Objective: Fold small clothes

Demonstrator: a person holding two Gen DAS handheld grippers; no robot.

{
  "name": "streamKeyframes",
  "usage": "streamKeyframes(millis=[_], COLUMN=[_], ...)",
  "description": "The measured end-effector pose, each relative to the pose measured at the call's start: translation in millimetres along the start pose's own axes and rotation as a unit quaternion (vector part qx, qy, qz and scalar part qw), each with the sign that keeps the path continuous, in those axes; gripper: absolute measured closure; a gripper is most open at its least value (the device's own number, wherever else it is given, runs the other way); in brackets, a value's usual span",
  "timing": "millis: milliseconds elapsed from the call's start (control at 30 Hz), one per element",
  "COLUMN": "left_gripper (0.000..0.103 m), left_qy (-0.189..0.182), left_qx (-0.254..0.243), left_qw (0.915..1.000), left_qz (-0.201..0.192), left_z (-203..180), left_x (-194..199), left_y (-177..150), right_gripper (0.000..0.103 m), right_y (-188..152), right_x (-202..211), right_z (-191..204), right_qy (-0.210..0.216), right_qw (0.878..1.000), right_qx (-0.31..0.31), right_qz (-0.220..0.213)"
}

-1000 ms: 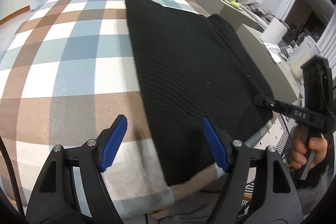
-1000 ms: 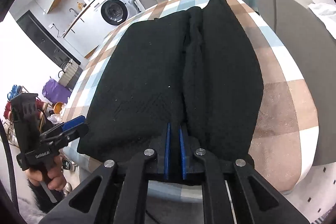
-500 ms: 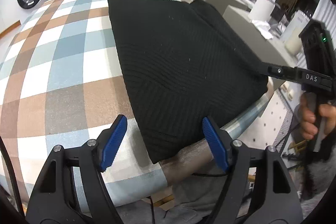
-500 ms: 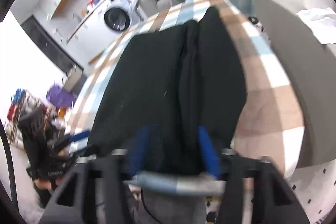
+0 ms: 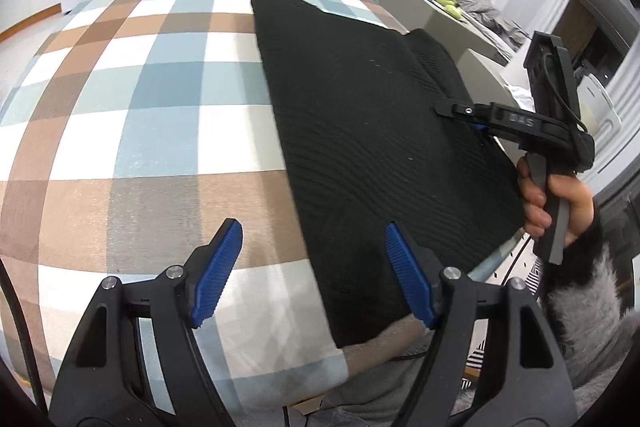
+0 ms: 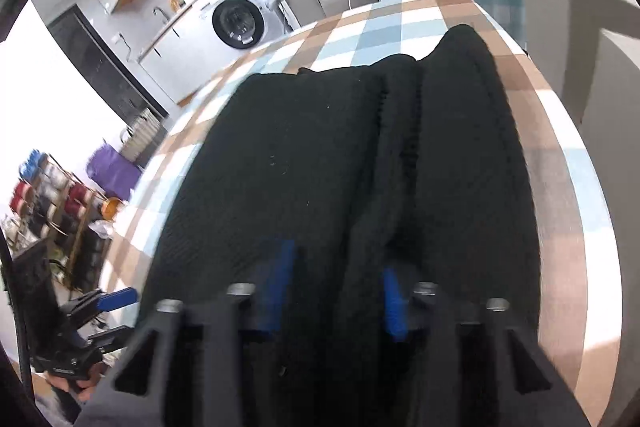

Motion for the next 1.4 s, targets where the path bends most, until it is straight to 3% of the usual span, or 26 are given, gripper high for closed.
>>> streamKeyframes(millis=[33, 100, 300, 367, 467, 633, 733, 900, 967, 1000, 1167, 1267, 1400], left_gripper=[0.031, 0.031, 0.031, 0.031, 0.031, 0.031, 0.031, 0.031, 0.031, 0.031, 0.031, 0.031, 0.031], left_qy=[0.001, 0.002, -0.006, -0.010, -0.014, -0.012, -0.014, -0.012, -0.009, -0.007, -0.003, -0.009, -0.007], left_qx=[0.001, 0.004, 0.006, 0.006, 0.006, -0.003, 0.001, 0.004, 0.004, 0.006, 0.013, 0.015, 0.009], left_qw=[1.0000, 1.0000, 1.0000, 0.9999, 0.9999, 0.9999, 0.9999, 0.9999, 0.9999, 0.9999, 0.9999, 0.9998, 0.9999], left_qz=[0.000, 0.001, -0.004, -0.006, 0.000, 0.001, 0.004, 0.007, 0.006, 0.007, 0.003, 0.006, 0.008], left_z=[1.4, 3.4, 1.1, -1.2, -4.7, -11.4, -11.2, -9.7, -8.9, -7.7, -2.7, -3.7, -6.7], left_x=[-0.9, -2.9, -4.5, -5.5, -11.2, -11.6, -13.1, -16.5, -16.6, -17.0, -16.5, -19.3, -20.2], left_y=[0.6, 2.0, 12.5, 14.4, 14.4, 12.5, 11.0, 9.4, 9.8, 10.3, 13.1, 13.5, 12.6], right_gripper=[0.090, 0.093, 0.094, 0.094, 0.093, 0.090, 0.080, 0.077, 0.078, 0.092, 0.093, 0.093, 0.084], right_y=[2.4, 5.8, 24.1, 19.6, 8.0, 10.0, 14.4, 40.9, 55.1, 61.2, 88.2, 84.9, 61.9], right_x=[-3.3, -2.6, 62.5, 66.2, 43.5, 39.1, 38.2, 24.8, 16.5, 14.2, 34.3, 22.1, 21.5], right_z=[0.3, 6.4, 37.2, 16.3, -27.9, -44.2, -46.6, -46.5, -49.3, -50.0, -35.1, -57.1, -65.3], right_qy=[-0.003, -0.017, -0.051, -0.086, -0.118, -0.078, -0.055, -0.046, -0.047, -0.058, -0.084, -0.109, -0.057], right_qw=[1.000, 0.999, 0.991, 0.990, 0.992, 0.997, 0.998, 0.998, 0.998, 0.998, 0.993, 0.992, 0.997], right_qx=[0.006, 0.030, 0.101, 0.088, 0.044, -0.005, -0.018, -0.036, -0.036, -0.030, 0.018, -0.013, -0.058], right_qz=[0.002, 0.005, -0.070, -0.068, -0.031, -0.020, -0.011, -0.013, -0.019, -0.024, -0.080, -0.053, -0.011])
Point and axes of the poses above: each gripper's, at about its wrist camera, not at the fingertips, and x roughly against the way its jaws point, z to its left, y to its top, the point moved 9 cm from there along -x, roughly the way its jaws point, and after that the axes turned 1 degree about -x, right-handed, at the moved point
